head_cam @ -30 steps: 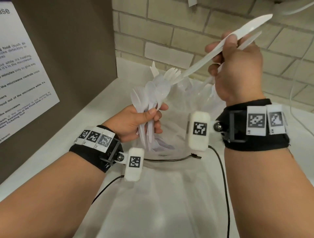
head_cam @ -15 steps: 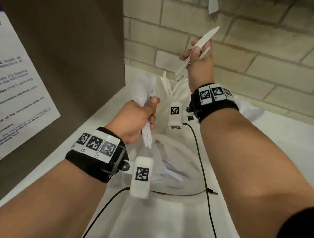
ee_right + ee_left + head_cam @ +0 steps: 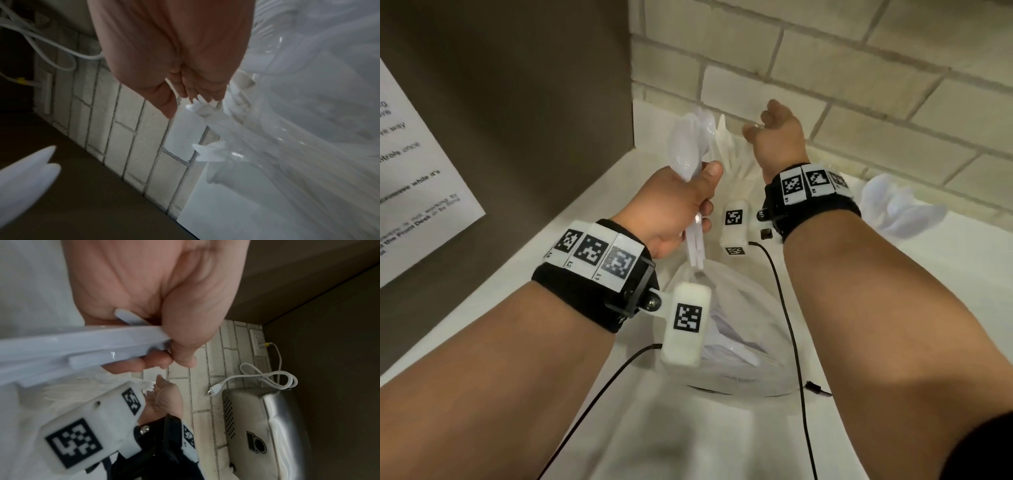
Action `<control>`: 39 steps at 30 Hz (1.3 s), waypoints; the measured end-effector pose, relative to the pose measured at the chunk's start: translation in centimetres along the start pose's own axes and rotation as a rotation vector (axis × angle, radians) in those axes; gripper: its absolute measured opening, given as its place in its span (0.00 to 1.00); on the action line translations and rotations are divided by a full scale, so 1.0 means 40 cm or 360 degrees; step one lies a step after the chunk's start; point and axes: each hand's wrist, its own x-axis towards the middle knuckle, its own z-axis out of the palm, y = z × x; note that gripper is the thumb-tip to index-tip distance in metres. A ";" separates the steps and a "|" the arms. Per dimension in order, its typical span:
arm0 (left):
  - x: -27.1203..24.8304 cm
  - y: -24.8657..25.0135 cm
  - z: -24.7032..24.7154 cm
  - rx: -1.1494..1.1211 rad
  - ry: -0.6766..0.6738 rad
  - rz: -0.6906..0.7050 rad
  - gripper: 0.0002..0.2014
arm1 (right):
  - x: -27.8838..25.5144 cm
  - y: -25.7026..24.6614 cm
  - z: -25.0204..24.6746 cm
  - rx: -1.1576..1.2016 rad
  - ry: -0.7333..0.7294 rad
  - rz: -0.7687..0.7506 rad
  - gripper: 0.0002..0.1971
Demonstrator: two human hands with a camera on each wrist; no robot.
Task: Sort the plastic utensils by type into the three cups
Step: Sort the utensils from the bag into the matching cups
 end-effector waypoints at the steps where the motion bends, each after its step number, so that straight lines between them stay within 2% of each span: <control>1: -0.002 -0.001 0.002 -0.0002 -0.0015 -0.0002 0.11 | -0.007 -0.015 -0.009 -0.0036 0.0010 -0.0032 0.32; 3: -0.007 -0.001 0.003 -0.0025 -0.0076 0.0009 0.09 | -0.027 -0.050 -0.035 -0.0110 0.0034 -0.0134 0.26; 5: -0.015 -0.002 0.001 -0.0084 -0.0194 0.0022 0.09 | -0.066 -0.093 -0.070 -0.0019 0.0035 -0.0240 0.19; 8: -0.032 -0.008 -0.001 -0.0237 -0.0506 0.0018 0.11 | -0.166 -0.151 -0.125 0.0217 -0.0127 -0.0245 0.10; 10: -0.041 -0.014 0.006 -0.0312 -0.0678 -0.0010 0.13 | -0.244 -0.172 -0.161 0.0128 -0.0231 -0.0233 0.02; 12: -0.046 -0.021 0.022 -0.0322 -0.0739 -0.0034 0.14 | -0.306 -0.182 -0.190 -0.0081 -0.0250 -0.0210 0.12; 14: -0.050 -0.029 0.044 -0.0268 -0.0742 -0.0024 0.13 | -0.346 -0.176 -0.204 -0.0265 -0.0249 -0.0175 0.19; 22: -0.051 -0.054 0.098 -0.0209 -0.0716 -0.0122 0.05 | -0.396 -0.134 -0.235 -0.0400 -0.0148 -0.0085 0.04; 24: -0.053 -0.051 0.109 -0.0192 -0.0725 -0.0142 0.05 | -0.396 -0.127 -0.228 -0.0529 -0.0080 -0.0151 0.05; 26: -0.056 -0.047 0.117 -0.0189 -0.0737 -0.0179 0.09 | -0.386 -0.113 -0.222 -0.0634 0.0043 -0.0185 0.08; 28: -0.053 -0.044 0.118 -0.0241 -0.0737 -0.0224 0.11 | -0.376 -0.098 -0.220 -0.0530 0.0259 -0.0190 0.06; 31: -0.046 -0.048 0.112 -0.0270 -0.0676 -0.0248 0.13 | -0.375 -0.101 -0.224 -0.0113 0.0524 -0.0192 0.03; 34: -0.036 -0.056 0.112 -0.0204 -0.0596 -0.0248 0.14 | -0.377 -0.108 -0.223 0.0149 0.0427 -0.0180 0.07; 37: -0.027 -0.064 0.116 -0.0109 -0.0566 -0.0229 0.16 | -0.378 -0.110 -0.212 0.0137 0.0179 -0.0110 0.07; 39: -0.024 -0.069 0.116 -0.0001 -0.0539 -0.0196 0.13 | -0.382 -0.110 -0.206 0.0124 -0.0015 -0.0040 0.06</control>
